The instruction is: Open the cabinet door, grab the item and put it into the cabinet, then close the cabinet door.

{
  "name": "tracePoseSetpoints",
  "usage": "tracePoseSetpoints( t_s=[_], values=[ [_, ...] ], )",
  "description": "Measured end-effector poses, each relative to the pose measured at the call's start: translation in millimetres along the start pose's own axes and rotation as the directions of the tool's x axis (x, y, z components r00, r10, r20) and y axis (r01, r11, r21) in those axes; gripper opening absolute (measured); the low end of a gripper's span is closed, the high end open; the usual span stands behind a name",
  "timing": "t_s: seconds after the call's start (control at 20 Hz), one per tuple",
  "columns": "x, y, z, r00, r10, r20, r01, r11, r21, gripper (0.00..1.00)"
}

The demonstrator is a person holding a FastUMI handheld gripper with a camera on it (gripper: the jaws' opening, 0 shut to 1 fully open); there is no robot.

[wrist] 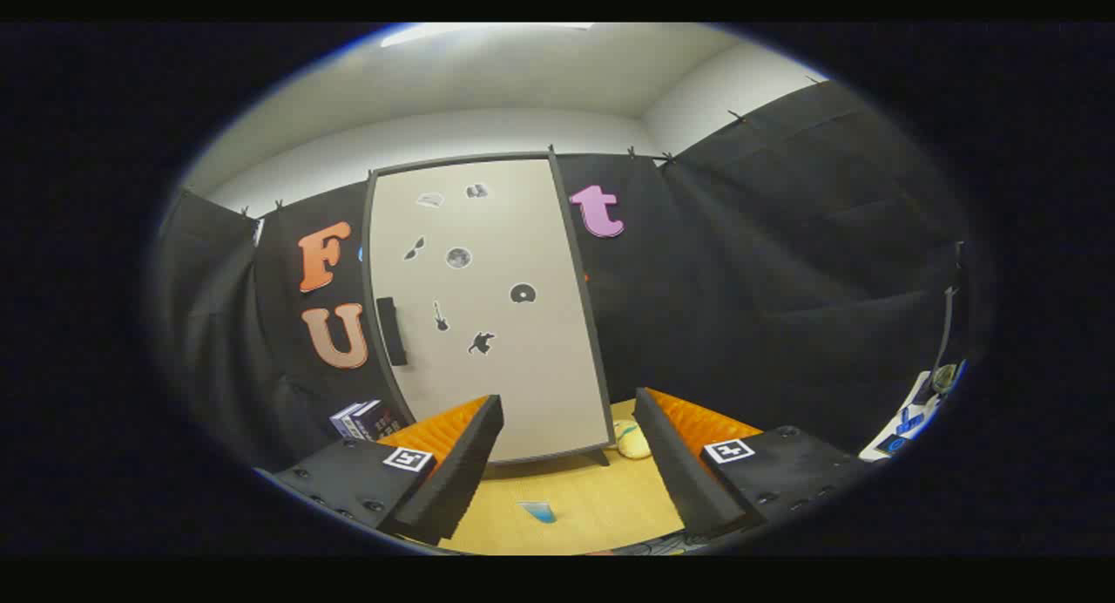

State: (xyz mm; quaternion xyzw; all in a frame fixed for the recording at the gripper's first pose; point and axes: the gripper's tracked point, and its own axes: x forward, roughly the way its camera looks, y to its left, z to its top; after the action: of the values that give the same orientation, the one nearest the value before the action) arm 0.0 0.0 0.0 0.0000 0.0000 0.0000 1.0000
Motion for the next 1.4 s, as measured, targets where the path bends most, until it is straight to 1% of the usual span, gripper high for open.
tracePoseSetpoints(
  t_s=[0.2,0.35,0.6,0.85,0.95,1.1,1.25,1.4],
  values=[
    [-3,13,-10,1.000,-0.018,-0.001,0.018,1.000,0.012,0.98],
    [-6,7,-15,0.999,-0.026,-0.022,0.027,0.999,0.019,0.98],
    [-4,-19,-1,0.999,-0.033,-0.015,0.033,0.999,0.004,0.98],
    [6,-20,10,0.999,0.029,-0.020,-0.029,0.999,-0.042,0.98],
    [7,-12,1,0.996,0.075,-0.048,-0.077,0.996,-0.048,0.98],
    [9,-7,-12,0.992,0.098,-0.081,-0.101,0.994,-0.031,0.98],
    [14,9,-10,0.990,0.115,-0.078,-0.117,0.993,-0.030,0.97],
    [31,43,-3,0.988,0.144,-0.059,-0.147,0.988,-0.051,0.98]
  ],
)
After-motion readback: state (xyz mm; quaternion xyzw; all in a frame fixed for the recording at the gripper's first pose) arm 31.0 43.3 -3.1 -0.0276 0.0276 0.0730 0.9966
